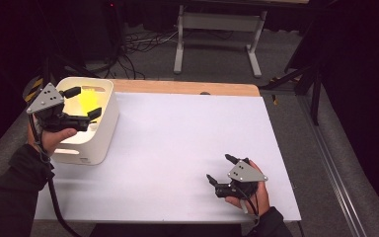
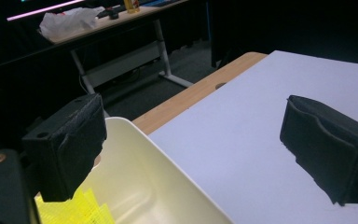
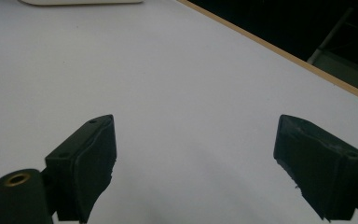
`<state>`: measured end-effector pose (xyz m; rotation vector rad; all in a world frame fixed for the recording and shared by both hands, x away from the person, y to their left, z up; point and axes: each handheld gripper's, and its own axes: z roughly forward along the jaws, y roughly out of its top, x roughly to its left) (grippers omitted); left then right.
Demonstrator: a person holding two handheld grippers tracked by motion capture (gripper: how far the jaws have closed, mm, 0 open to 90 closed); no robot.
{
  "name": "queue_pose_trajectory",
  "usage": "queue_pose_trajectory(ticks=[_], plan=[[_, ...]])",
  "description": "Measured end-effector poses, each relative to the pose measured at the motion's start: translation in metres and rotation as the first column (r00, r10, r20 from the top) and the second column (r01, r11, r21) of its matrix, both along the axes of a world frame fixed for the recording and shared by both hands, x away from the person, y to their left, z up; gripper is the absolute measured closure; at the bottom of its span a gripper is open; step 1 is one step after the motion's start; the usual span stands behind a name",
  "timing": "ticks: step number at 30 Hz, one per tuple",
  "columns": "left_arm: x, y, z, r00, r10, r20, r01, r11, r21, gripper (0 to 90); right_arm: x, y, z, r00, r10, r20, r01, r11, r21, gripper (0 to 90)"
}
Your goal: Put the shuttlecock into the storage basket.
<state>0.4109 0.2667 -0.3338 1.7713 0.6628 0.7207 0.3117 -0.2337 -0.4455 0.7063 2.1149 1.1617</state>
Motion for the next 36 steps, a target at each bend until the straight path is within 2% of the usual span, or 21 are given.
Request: queue_pose_trajectory(ticks=[9, 22, 27, 36], plan=[[-0.007, -0.01, -0.003, 0.9996, -0.023, 0.015, 0.022, 0.9996, 0.017, 6.8, 0.0, -0.001, 0.002, 1.0, -0.003, 0.004, 0.003, 1.0, 0.008, 14.1], [-0.014, -0.018, -0.01, 0.9979, -0.053, 0.037, 0.054, 0.9985, -0.008, 7.1, 0.0, -0.002, 0.002, 0.9999, -0.005, 0.009, 0.005, 1.0, 0.006, 14.1], [-0.018, -0.023, -0.009, 0.9971, -0.057, 0.049, 0.057, 0.9984, 0.006, 7.3, 0.0, -0.002, 0.002, 0.9999, -0.006, 0.009, 0.006, 1.0, 0.008, 14.1], [-0.025, -0.033, -0.01, 0.9942, -0.093, 0.054, 0.094, 0.9956, -0.007, 7.3, -0.001, -0.002, 0.003, 0.9999, -0.006, 0.012, 0.006, 1.0, 0.005, 14.1]])
